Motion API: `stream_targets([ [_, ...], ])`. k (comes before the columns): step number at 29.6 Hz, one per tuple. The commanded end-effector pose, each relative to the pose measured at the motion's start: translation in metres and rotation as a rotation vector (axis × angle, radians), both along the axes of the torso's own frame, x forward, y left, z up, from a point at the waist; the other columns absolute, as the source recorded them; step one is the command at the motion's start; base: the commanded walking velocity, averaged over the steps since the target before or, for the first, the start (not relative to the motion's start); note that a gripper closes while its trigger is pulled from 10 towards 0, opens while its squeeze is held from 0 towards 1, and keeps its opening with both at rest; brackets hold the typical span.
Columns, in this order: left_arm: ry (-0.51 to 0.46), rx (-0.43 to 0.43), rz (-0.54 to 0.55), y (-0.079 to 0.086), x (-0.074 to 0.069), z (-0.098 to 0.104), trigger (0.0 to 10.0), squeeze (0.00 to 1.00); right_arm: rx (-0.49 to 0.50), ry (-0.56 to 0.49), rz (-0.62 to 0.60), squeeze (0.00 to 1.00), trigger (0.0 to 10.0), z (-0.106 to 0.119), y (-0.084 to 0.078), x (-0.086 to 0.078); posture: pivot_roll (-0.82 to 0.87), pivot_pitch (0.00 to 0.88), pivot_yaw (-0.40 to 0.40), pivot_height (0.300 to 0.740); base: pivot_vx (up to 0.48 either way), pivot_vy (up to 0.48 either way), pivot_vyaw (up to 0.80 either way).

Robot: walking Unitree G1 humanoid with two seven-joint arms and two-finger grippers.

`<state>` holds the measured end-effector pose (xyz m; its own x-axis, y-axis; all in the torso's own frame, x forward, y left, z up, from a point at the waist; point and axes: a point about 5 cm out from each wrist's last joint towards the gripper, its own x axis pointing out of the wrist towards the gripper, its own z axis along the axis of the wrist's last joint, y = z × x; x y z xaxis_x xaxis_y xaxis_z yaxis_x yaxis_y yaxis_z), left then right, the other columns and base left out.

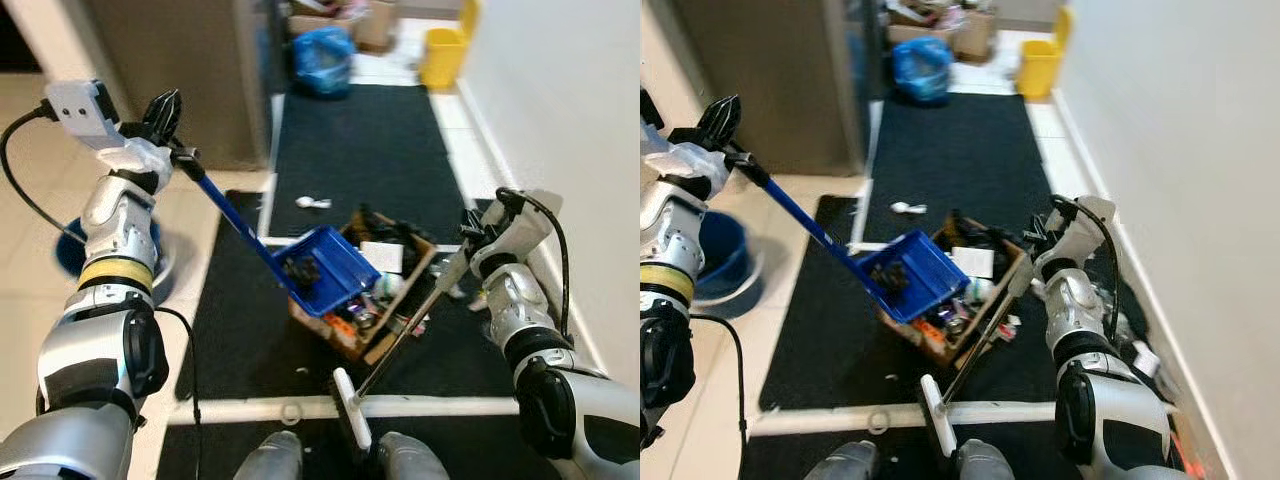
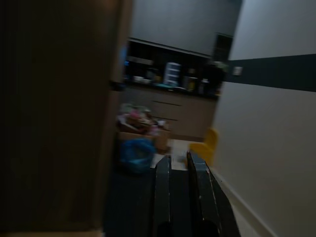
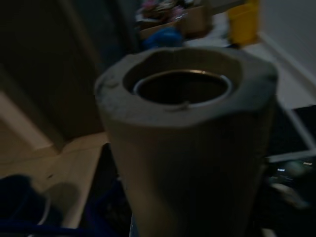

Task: Sweep floor

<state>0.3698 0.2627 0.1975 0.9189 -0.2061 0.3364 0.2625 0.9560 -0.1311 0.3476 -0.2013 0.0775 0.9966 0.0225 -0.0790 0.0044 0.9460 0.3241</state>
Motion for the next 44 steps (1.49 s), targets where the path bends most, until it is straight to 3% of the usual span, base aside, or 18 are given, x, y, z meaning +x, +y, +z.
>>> stream_targets([
  [1, -0.054, 0.011, -0.010, -0.006, 0.001, 0.008, 10.0, 0.00, 0.019, 0.000, -0.043, 0.00, 10.0, 0.000, -0.006, -0.001, 0.19, 0.000, -0.060, 0.740, 0.000, 0.000, 0.00],
  [10, -0.061, 0.010, -0.028, -0.008, 0.001, 0.009, 10.0, 0.00, 0.030, -0.007, -0.043, 0.00, 10.0, 0.002, -0.007, 0.000, 0.19, 0.000, -0.061, 0.740, 0.000, 0.000, 0.00],
  [15, -0.066, 0.009, -0.069, -0.017, 0.002, 0.007, 10.0, 0.00, 0.039, -0.011, -0.040, 0.00, 10.0, 0.000, -0.007, -0.002, 0.18, 0.000, -0.060, 0.740, 0.000, -0.406, 0.00],
  [22, -0.064, 0.012, -0.050, -0.016, 0.002, 0.007, 10.0, 0.00, 0.039, -0.014, -0.045, 0.00, 10.0, -0.001, -0.007, -0.003, 0.18, 0.000, -0.058, 0.740, 0.000, -0.310, 0.00],
  [29, -0.078, 0.015, -0.049, -0.014, 0.002, 0.010, 10.0, 0.00, -0.017, -0.027, -0.072, 0.00, 10.0, 0.003, -0.014, -0.003, 0.18, 0.000, -0.059, 0.740, 0.000, 0.000, 0.00],
  [37, -0.084, 0.046, -0.070, -0.020, 0.003, 0.013, 10.0, 0.00, -0.169, 0.002, -0.096, 0.00, 10.0, -0.001, -0.026, -0.009, 0.17, 0.000, -0.060, 0.740, 0.000, 0.000, 0.00],
  [44, -0.085, 0.111, -0.074, -0.023, 0.006, 0.016, 10.0, 0.00, -0.177, 0.007, -0.097, 0.00, 10.0, -0.005, -0.028, -0.013, 0.15, 0.018, -0.060, 0.740, 0.000, 0.000, 0.00],
])
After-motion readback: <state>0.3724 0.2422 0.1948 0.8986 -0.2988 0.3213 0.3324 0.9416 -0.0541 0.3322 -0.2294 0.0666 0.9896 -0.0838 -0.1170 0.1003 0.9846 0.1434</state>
